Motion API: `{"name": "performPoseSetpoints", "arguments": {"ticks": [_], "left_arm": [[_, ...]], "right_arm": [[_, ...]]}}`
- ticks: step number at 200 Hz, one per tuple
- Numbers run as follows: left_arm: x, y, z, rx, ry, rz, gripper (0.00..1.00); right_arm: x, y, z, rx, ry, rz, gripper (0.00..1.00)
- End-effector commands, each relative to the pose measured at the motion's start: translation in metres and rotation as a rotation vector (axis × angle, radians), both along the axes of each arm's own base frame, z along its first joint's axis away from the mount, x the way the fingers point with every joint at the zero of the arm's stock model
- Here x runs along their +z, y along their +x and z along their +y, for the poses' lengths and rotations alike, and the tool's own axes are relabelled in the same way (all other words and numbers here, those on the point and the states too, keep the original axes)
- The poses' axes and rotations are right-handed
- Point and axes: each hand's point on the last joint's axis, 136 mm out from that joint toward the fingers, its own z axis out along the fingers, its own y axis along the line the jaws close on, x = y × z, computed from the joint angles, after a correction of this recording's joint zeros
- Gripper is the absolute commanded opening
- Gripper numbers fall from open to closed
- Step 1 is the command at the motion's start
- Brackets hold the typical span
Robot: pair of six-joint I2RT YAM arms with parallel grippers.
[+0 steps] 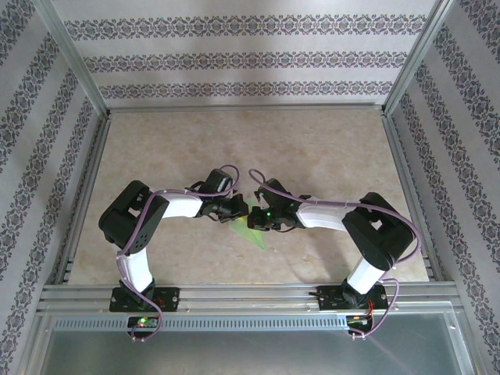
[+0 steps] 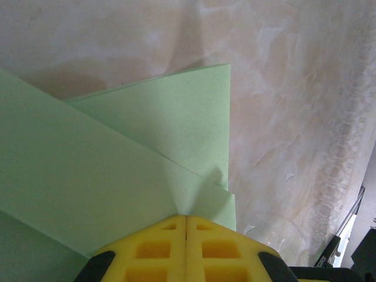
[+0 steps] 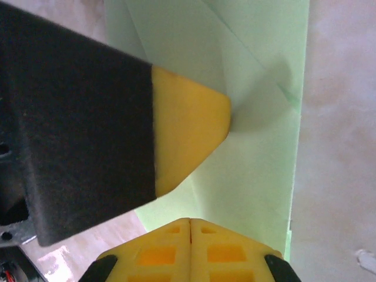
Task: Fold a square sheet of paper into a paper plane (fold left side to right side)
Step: Fourth fold the wing at the center of the table.
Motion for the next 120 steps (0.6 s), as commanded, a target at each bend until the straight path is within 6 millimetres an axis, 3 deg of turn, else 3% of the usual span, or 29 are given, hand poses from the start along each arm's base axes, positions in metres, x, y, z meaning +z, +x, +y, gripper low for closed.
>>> {"name": "performPoseSetpoints", "arguments": {"ticks": [1, 64, 120], "left_arm": [[-0.014, -0.003, 0.006, 0.026, 0.037, 0.026, 0.0], [-0.015, -0.004, 0.007, 0.028, 0.041, 0.027, 0.0], [-0.016, -0.004, 0.009, 0.032, 0.051, 0.03, 0.0]], "right_arm": [[-0.001, 0.007, 0.007, -0.012, 0.011, -0.026, 0.0], [-0.015, -0.001, 0.006, 0.007, -0.009, 0.006, 0.0], [-0.035, -0.027, -0.012, 0.04, -0.076, 0.1, 0.0]]}}
